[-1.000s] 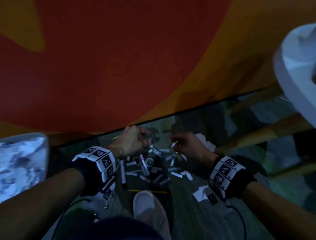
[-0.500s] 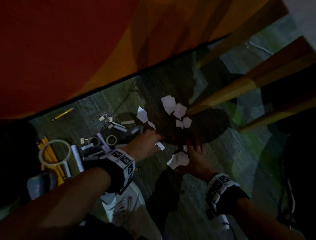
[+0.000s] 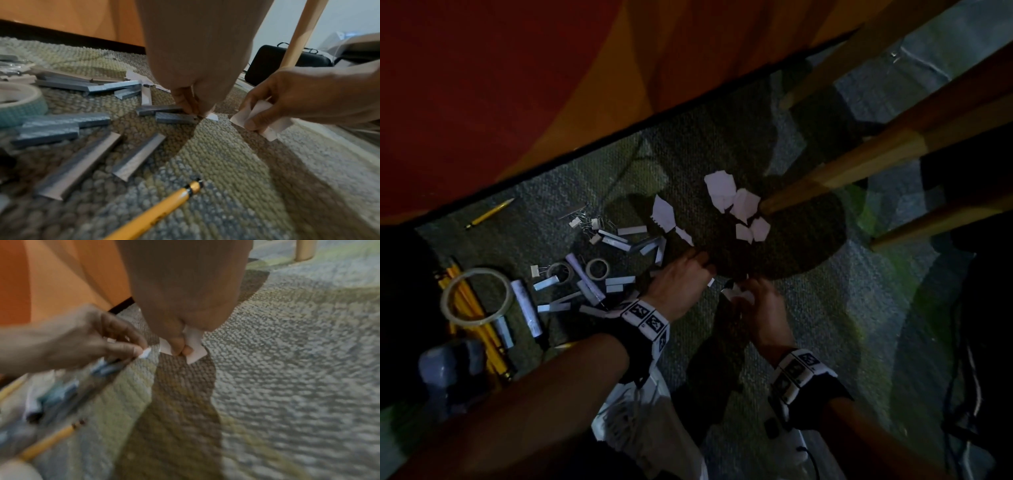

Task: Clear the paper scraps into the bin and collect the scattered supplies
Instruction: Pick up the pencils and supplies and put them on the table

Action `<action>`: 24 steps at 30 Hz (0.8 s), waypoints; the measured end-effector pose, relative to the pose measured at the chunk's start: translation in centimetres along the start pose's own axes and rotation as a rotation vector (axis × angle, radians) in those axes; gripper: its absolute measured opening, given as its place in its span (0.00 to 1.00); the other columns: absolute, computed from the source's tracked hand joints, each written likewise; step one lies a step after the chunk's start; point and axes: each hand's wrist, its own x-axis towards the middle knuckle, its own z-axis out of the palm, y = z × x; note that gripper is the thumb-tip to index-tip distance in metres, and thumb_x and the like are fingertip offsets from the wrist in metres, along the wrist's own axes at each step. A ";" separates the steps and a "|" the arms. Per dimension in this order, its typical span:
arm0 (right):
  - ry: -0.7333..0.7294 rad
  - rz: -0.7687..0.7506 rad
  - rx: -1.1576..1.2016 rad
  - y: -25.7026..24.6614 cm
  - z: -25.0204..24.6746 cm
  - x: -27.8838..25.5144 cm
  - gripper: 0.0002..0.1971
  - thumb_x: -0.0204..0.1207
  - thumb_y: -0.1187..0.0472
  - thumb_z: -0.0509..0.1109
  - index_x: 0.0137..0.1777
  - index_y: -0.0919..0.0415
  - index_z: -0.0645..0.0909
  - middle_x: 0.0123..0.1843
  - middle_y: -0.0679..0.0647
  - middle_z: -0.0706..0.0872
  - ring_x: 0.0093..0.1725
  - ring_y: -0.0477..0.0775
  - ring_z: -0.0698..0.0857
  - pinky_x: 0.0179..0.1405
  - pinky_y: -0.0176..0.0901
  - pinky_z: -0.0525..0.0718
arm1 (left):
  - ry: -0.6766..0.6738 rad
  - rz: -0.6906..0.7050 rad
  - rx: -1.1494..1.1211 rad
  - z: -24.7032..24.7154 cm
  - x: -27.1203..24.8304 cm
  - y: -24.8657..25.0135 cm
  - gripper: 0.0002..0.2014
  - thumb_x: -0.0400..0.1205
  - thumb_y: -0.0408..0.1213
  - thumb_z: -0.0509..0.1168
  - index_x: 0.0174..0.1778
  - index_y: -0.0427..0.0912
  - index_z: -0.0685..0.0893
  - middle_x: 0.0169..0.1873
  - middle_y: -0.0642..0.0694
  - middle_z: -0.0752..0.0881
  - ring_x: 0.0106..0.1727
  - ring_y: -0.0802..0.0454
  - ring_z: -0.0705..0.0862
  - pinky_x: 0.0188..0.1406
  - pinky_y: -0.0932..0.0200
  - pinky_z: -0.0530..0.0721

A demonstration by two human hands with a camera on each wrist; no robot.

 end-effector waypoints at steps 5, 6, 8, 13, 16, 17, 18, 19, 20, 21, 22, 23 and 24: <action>0.058 0.098 0.269 -1.4 -1.2 1.0 0.08 0.76 0.70 0.73 0.49 0.57 0.88 0.39 0.49 0.86 0.38 0.49 0.85 0.32 0.27 0.75 | 0.018 -0.062 0.052 0.0 -0.1 0.5 0.12 0.78 0.29 0.62 0.56 0.38 0.83 0.60 0.38 0.78 0.63 0.38 0.76 0.57 0.46 0.77; 0.065 0.107 0.300 -1.6 -1.5 1.5 0.11 0.76 0.72 0.72 0.56 0.60 0.86 0.42 0.50 0.86 0.40 0.48 0.84 0.32 0.21 0.74 | 0.027 -0.070 0.061 0.1 -0.3 0.5 0.12 0.76 0.28 0.63 0.55 0.38 0.83 0.59 0.37 0.78 0.62 0.37 0.76 0.56 0.44 0.79; 0.072 0.105 0.396 -1.7 -2.2 2.7 0.16 0.77 0.73 0.69 0.63 0.63 0.82 0.53 0.53 0.85 0.50 0.46 0.84 0.45 0.20 0.78 | 0.072 -0.079 -0.009 0.5 -0.4 0.1 0.13 0.75 0.26 0.62 0.54 0.37 0.82 0.56 0.36 0.80 0.59 0.36 0.77 0.53 0.42 0.79; 0.180 0.327 0.443 -0.4 -3.1 8.0 0.21 0.78 0.66 0.74 0.70 0.66 0.78 0.65 0.63 0.84 0.65 0.64 0.82 0.53 0.48 0.80 | 0.201 -0.251 -0.395 -2.2 0.3 -1.4 0.09 0.83 0.26 0.60 0.56 0.35 0.81 0.44 0.34 0.85 0.45 0.34 0.84 0.35 0.47 0.77; 0.206 0.359 0.447 -0.5 -3.2 10.3 0.29 0.75 0.58 0.79 0.73 0.66 0.75 0.66 0.63 0.83 0.65 0.64 0.83 0.54 0.49 0.79 | 0.250 -0.278 -0.460 -3.2 1.2 -3.3 0.18 0.80 0.20 0.61 0.63 0.39 0.84 0.48 0.37 0.88 0.47 0.36 0.86 0.40 0.44 0.84; 0.209 0.359 0.450 -0.7 -3.1 10.7 0.31 0.74 0.57 0.79 0.74 0.65 0.73 0.68 0.62 0.83 0.66 0.65 0.82 0.55 0.50 0.80 | 0.253 -0.265 -0.448 -3.3 1.4 -3.8 0.21 0.80 0.18 0.61 0.64 0.41 0.85 0.50 0.39 0.87 0.49 0.38 0.86 0.41 0.47 0.84; 0.212 0.357 0.437 -1.0 -2.9 10.9 0.33 0.74 0.57 0.80 0.76 0.63 0.71 0.69 0.62 0.82 0.66 0.66 0.82 0.57 0.51 0.79 | 0.242 -0.264 -0.427 -3.4 1.6 -4.2 0.22 0.79 0.17 0.61 0.65 0.41 0.86 0.52 0.39 0.86 0.50 0.39 0.85 0.41 0.50 0.82; 0.209 0.350 0.417 -1.2 -2.7 11.1 0.34 0.74 0.57 0.80 0.77 0.60 0.70 0.71 0.61 0.81 0.68 0.66 0.81 0.58 0.52 0.78 | 0.221 -0.277 -0.403 -3.6 1.6 -4.4 0.22 0.80 0.18 0.61 0.65 0.41 0.86 0.52 0.39 0.86 0.50 0.39 0.85 0.39 0.52 0.79; 0.200 0.345 0.403 -1.2 -2.5 11.2 0.34 0.75 0.57 0.79 0.78 0.57 0.69 0.72 0.61 0.80 0.68 0.65 0.80 0.59 0.51 0.77 | 0.197 -0.291 -0.382 -3.7 1.7 -4.6 0.20 0.81 0.19 0.61 0.65 0.40 0.85 0.52 0.38 0.85 0.49 0.38 0.85 0.37 0.54 0.74; 0.199 0.344 0.412 -1.2 -2.4 11.3 0.32 0.75 0.58 0.78 0.77 0.57 0.71 0.71 0.60 0.80 0.69 0.65 0.79 0.58 0.50 0.76 | 0.173 -0.302 -0.365 -3.8 1.8 -4.7 0.18 0.83 0.21 0.61 0.66 0.40 0.85 0.51 0.37 0.85 0.48 0.37 0.85 0.36 0.55 0.72; 0.198 0.364 0.420 -1.1 -2.2 11.3 0.29 0.76 0.59 0.78 0.75 0.58 0.73 0.70 0.61 0.81 0.68 0.65 0.80 0.58 0.49 0.76 | 0.152 -0.312 -0.348 -3.7 1.8 -4.6 0.17 0.84 0.24 0.61 0.67 0.39 0.83 0.52 0.36 0.84 0.48 0.36 0.85 0.36 0.54 0.72; 0.193 0.378 0.418 -1.0 -2.2 11.5 0.26 0.76 0.59 0.78 0.72 0.60 0.75 0.68 0.62 0.82 0.67 0.65 0.80 0.58 0.51 0.78 | 0.145 -0.316 -0.331 -3.8 1.9 -4.6 0.17 0.84 0.26 0.62 0.69 0.39 0.82 0.53 0.36 0.84 0.49 0.35 0.85 0.37 0.52 0.75; 0.181 0.392 0.410 -0.8 -2.1 11.6 0.24 0.76 0.58 0.77 0.70 0.63 0.77 0.66 0.63 0.83 0.66 0.66 0.82 0.60 0.54 0.80 | 0.143 -0.313 -0.306 -3.8 1.9 -4.6 0.18 0.84 0.27 0.62 0.70 0.40 0.81 0.54 0.36 0.84 0.51 0.34 0.84 0.39 0.49 0.78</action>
